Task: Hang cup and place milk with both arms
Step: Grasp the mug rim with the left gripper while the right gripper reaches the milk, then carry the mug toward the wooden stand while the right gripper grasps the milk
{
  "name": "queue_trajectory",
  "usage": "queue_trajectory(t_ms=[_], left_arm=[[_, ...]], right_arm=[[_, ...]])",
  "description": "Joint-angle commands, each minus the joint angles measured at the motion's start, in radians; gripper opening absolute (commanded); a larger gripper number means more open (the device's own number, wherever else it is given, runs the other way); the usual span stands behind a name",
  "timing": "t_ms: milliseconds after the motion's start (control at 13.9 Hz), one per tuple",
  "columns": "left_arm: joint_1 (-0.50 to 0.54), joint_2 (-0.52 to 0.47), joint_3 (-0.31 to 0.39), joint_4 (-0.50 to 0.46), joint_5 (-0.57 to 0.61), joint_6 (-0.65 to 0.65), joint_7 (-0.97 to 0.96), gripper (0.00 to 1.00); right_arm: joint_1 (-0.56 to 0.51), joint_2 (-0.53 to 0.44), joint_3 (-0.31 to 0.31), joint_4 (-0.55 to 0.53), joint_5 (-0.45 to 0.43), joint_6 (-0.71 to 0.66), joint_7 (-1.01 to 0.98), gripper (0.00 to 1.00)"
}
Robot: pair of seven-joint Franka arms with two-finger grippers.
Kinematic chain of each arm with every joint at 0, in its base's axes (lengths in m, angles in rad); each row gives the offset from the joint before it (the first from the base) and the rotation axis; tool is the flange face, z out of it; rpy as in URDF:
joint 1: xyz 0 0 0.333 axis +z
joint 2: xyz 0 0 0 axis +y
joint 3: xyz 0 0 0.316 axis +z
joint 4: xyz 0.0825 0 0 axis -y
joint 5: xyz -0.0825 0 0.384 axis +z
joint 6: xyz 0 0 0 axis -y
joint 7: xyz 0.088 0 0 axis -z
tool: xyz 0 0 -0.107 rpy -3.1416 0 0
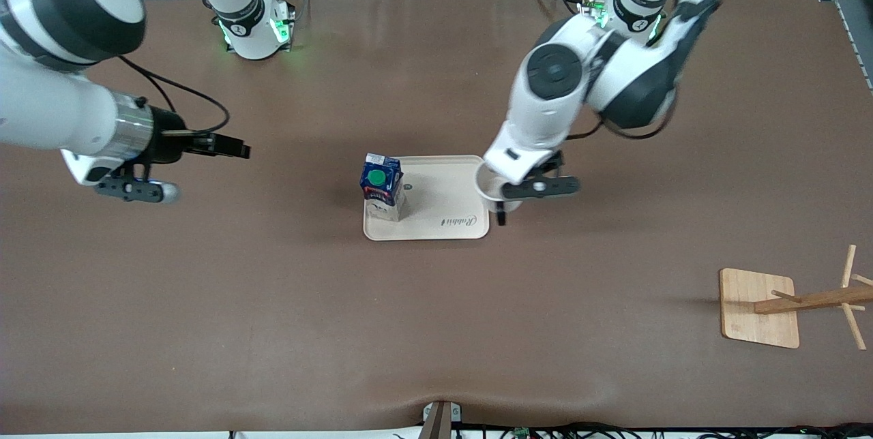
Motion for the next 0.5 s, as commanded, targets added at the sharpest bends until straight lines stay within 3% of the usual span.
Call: queue_trajectory(t_ms=[0,216,433], left_arm=[[0.095,-0.076,-0.007,-0.015,-0.017,-0.049,0.052,0.00],[0.244,-0.143,-0.005,-0.013,-0.048,-0.072,0.224,0.00],[0.377,-0.173,-0.002,-0.012,-0.066,-0.095,0.437,0.00]], right_arm=[[0.038,0.033,0.024,-0.005,0.019,0.059,0.064,1.00],[0.147,0.070,0.026,-0.005,0.010,0.172,0.211,1.00],[0.230,0.117,0.026,-0.002,-0.028,0.267,0.224,1.00]])
